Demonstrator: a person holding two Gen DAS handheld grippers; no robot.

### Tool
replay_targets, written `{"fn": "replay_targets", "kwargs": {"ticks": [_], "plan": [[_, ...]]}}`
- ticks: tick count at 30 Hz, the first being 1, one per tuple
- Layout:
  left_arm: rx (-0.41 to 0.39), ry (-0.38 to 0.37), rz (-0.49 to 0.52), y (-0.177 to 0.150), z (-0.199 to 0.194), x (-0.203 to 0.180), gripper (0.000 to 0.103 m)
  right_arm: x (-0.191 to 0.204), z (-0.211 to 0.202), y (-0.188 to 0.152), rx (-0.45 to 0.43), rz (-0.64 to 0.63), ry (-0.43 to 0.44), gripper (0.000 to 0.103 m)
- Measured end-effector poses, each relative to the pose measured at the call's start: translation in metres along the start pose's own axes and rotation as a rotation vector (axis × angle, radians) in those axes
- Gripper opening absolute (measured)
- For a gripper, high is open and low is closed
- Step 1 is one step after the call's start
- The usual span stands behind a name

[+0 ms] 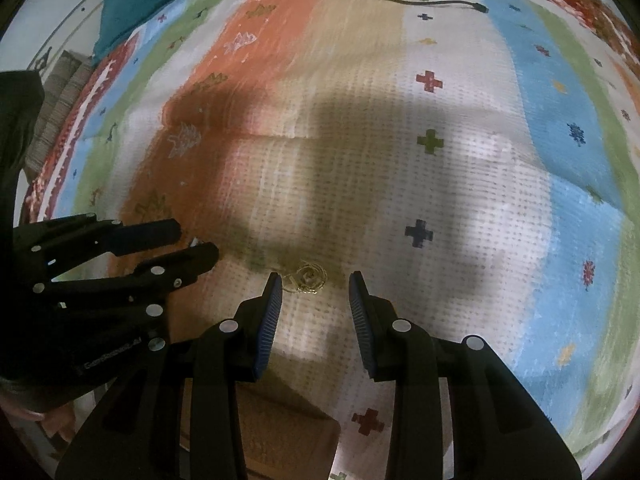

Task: Organize jewelry
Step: 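Close the left tool on the grey ring while the right tool grips the gold ring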

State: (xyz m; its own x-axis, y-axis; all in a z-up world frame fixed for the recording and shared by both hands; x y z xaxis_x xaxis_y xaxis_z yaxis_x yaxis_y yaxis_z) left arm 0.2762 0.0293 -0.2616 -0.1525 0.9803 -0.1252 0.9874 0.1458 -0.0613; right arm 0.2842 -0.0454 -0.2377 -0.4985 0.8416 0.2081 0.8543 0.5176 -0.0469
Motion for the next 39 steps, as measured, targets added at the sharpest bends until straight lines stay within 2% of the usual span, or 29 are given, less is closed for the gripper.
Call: {"fn": "replay_targets", "kwargs": {"ticks": [10, 18, 23, 27, 39], "plan": [[0.002, -0.016, -0.006, 0.005, -0.002, 0.01, 0.037, 0.0, 0.006, 0.005, 0.016, -0.009, -0.006, 0.035], [0.002, -0.012, -0.024, 0.004, -0.004, 0.015, 0.024, 0.001, 0.009, 0.007, 0.022, -0.021, -0.023, 0.035], [0.001, 0.007, -0.028, 0.004, -0.005, 0.013, 0.018, -0.002, 0.011, 0.01, 0.022, -0.016, -0.048, 0.026], [0.0, 0.008, -0.026, 0.003, -0.006, 0.009, 0.018, -0.005, 0.012, 0.012, 0.022, -0.003, -0.04, 0.019], [-0.003, 0.007, -0.031, 0.002, -0.003, -0.002, 0.018, -0.007, 0.011, 0.012, 0.011, 0.0, -0.042, 0.018]]}}
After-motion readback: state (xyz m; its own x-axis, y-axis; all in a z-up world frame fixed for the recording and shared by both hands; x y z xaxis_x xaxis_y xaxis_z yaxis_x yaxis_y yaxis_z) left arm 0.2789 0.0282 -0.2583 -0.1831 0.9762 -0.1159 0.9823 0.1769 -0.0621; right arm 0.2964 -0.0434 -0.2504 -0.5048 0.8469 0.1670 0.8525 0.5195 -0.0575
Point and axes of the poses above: each gripper's, at about its wrist camera, not at the fingertips, and z roughly the way its jaws point, x to its left, y to its top, the point moved 10 cm from there along z, roughly the way its jaws point, and after that the axes turned 13 degrees about x, right-handed, at the moved point
